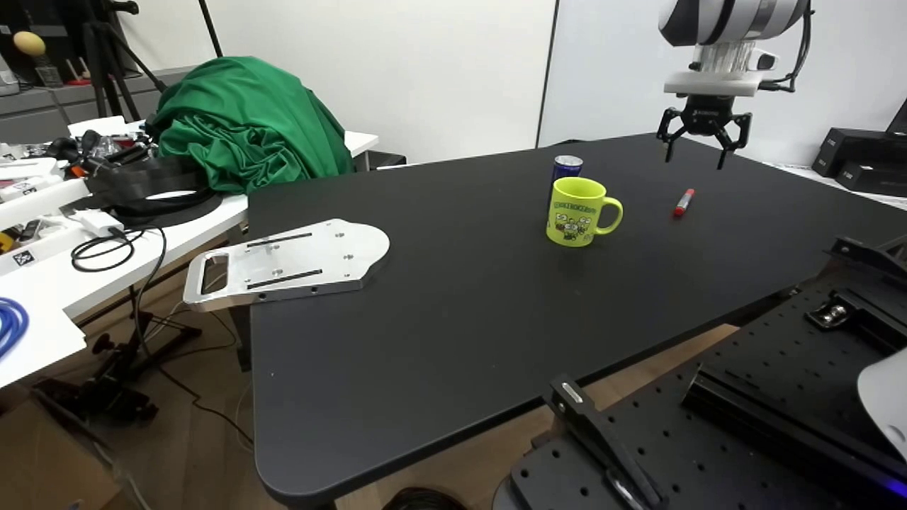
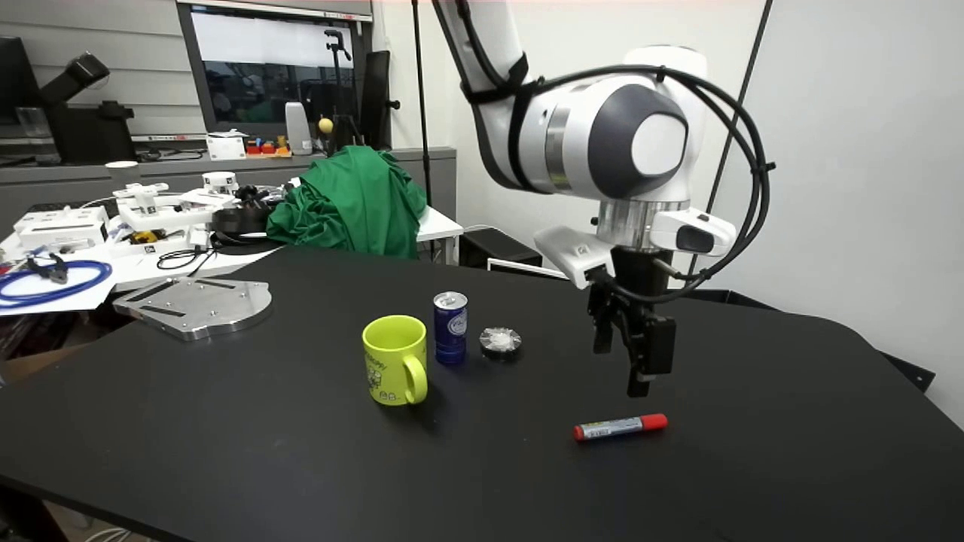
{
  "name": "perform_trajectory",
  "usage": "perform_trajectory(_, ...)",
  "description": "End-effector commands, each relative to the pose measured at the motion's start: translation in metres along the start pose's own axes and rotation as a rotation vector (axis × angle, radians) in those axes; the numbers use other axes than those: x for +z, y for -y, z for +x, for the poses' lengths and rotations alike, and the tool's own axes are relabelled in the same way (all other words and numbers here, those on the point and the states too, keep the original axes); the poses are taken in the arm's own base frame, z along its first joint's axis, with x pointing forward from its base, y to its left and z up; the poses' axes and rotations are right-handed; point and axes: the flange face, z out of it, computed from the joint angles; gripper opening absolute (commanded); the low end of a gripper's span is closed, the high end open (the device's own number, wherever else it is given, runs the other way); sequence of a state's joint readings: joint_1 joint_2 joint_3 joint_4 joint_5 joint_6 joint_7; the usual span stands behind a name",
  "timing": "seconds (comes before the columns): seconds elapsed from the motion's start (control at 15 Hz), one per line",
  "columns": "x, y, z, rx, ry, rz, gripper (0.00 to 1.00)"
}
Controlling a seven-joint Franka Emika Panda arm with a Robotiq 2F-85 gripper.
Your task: Pick the marker and put it in the cup
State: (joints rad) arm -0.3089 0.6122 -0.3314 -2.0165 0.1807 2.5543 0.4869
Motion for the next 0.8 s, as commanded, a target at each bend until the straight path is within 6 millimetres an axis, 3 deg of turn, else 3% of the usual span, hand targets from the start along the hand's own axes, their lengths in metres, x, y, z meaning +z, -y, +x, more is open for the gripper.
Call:
perform_trajectory(0.0, 0.025, 0.014, 0.007, -0.021, -0.021, -0.026, 1.00)
perform_trajectory(0.47, 0.083, 0.022, -0.006, -0.100, 0.018, -0.069, 1.00)
perform_trajectory(0.53, 0.071, 0.016, -0.007, -0.067, -0.001, -0.068, 1.00)
perform_trajectory(0.73, 0.081, 0.016, -0.010, -0.076, 0.006, -0.078, 1.00)
